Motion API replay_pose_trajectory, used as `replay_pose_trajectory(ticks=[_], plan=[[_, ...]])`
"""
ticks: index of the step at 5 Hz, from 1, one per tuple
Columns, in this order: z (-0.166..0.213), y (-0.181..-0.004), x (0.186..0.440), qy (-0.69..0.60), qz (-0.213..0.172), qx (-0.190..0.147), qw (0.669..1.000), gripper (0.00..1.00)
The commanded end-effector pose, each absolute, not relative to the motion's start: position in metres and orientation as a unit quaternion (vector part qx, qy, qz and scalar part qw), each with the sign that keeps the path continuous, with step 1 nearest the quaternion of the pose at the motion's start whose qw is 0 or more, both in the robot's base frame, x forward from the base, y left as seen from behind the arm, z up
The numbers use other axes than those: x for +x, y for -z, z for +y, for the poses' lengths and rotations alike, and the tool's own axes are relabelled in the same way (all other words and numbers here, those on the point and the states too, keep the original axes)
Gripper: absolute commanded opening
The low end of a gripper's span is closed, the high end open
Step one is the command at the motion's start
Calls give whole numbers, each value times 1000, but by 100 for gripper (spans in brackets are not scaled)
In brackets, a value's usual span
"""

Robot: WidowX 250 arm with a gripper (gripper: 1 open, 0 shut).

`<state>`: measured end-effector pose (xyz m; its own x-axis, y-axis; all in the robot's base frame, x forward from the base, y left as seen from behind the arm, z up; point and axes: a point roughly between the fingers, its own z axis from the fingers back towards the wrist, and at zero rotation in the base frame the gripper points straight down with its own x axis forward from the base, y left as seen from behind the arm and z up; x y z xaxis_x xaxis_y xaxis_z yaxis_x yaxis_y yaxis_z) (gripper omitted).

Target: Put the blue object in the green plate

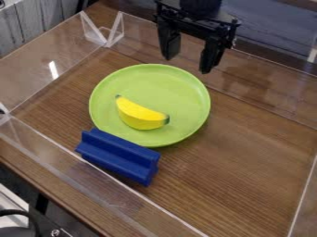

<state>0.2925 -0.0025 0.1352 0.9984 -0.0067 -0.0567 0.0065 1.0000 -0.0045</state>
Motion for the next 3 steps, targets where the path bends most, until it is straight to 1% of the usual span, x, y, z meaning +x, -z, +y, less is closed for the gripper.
replay_pose_trajectory(ticks=[1,2,3], plan=[[-16,-138,276,-36,32,-2,999,100],[-27,-150,245,-106,19,-7,994,100],[-31,-146,224,-152,14,-8,988,100]])
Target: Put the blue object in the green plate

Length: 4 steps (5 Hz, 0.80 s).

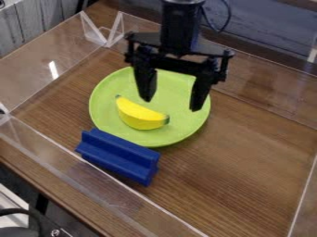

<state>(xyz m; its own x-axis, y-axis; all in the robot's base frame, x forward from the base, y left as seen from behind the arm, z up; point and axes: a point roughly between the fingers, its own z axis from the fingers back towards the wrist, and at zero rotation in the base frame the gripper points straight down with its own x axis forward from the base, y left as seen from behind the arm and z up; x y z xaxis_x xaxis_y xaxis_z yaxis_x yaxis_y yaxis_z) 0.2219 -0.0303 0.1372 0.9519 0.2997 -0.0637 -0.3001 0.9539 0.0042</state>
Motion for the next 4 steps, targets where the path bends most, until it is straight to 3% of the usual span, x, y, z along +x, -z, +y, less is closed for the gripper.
replay_pose_trajectory(ticks=[1,2,4], plan=[[-31,-137,201,-213,3,-14,977,100],[-23,-131,179,-277,-7,-24,961,100],[-23,-122,183,-322,-12,-39,946,100]])
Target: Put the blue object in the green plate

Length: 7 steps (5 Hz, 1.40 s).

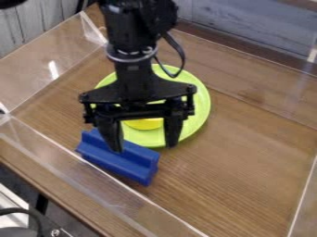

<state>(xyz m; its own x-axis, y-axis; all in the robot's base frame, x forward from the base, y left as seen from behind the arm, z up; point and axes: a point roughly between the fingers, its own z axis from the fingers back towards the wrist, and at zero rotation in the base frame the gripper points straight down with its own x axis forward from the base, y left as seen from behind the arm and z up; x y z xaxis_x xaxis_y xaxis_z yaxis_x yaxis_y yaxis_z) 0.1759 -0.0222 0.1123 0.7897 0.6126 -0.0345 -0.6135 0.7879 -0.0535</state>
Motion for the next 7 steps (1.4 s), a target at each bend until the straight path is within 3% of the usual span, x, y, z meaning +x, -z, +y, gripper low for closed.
replay_pose_trajectory(ticks=[1,7], plan=[[-29,-121,190,-317,-12,-42,947,100],[-29,-118,187,-332,1,-39,942,100]])
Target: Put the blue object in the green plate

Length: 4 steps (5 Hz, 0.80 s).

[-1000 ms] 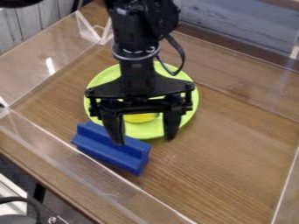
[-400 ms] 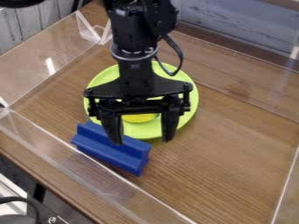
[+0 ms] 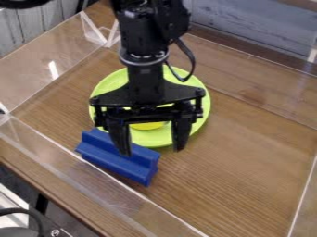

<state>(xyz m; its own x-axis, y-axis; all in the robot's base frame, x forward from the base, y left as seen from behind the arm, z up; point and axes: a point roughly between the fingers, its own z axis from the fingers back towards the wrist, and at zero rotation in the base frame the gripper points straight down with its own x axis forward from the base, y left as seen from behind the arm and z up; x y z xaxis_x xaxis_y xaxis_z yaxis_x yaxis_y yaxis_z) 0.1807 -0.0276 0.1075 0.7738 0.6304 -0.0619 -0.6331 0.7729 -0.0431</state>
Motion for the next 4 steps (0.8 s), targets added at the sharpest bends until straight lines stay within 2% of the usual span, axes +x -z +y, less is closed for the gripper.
replay_pose_trajectory(ticks=[1,2,4], plan=[[-28,-111,186,-339,3,-39,940,100],[-27,-105,185,-345,5,-38,938,100],[-16,-92,184,-294,13,-37,955,100]])
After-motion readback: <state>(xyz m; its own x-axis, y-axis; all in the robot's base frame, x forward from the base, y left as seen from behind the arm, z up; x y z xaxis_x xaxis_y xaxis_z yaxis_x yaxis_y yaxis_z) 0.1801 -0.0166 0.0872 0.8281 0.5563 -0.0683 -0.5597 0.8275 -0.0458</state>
